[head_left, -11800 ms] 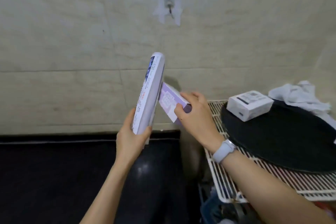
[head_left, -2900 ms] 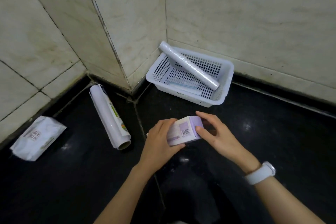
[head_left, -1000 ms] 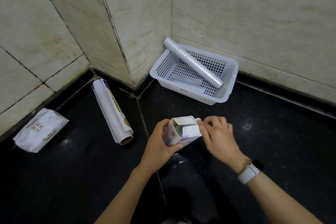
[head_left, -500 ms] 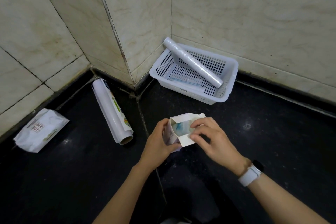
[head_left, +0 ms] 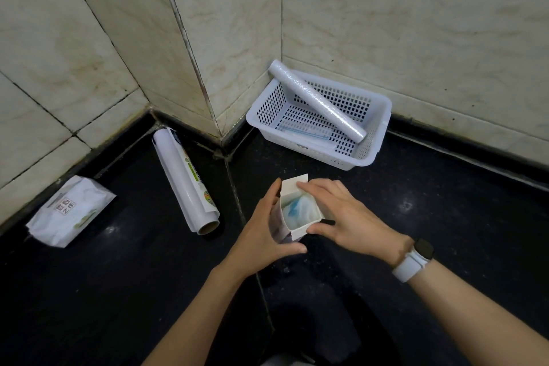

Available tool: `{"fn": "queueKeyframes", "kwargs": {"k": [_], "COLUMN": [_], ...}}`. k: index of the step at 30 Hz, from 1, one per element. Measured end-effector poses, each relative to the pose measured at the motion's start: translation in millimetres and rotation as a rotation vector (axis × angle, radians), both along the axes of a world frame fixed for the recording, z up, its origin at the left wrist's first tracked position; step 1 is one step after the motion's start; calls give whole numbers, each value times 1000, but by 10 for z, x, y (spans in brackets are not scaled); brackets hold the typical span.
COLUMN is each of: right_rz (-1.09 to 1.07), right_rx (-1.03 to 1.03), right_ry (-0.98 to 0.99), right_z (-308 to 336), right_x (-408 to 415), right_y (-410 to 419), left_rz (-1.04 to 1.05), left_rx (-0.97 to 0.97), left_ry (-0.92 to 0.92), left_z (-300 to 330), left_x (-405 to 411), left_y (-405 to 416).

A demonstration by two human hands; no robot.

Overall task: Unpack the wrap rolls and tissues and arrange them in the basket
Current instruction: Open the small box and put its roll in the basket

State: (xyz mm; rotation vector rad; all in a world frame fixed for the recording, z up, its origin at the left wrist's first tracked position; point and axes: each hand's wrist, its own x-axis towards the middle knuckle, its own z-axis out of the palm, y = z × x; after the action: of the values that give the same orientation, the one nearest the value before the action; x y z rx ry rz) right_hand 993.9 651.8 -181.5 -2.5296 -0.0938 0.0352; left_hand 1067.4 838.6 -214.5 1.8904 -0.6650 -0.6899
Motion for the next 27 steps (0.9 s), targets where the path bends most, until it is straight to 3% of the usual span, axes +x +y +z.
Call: {"fn": "queueKeyframes", "kwargs": {"k": [10, 15, 21, 27], "right_rz": [55, 55, 240, 297], "right_rx": [-75, 45, -347, -526], "right_ry": [11, 78, -94, -14], "right_z": [37, 187, 429, 370], "right_x": [34, 46, 33, 103], "right_y": [-4, -117, -163, -58], "left_rz": [14, -3, -40, -123], "left_rx": [1, 12, 35, 70], "left_ry": [-81, -156, -204, -241], "left_z": [0, 30, 46, 53], "left_x": [-12, 5, 7, 0], "left_y": [5, -34, -69, -143]}}
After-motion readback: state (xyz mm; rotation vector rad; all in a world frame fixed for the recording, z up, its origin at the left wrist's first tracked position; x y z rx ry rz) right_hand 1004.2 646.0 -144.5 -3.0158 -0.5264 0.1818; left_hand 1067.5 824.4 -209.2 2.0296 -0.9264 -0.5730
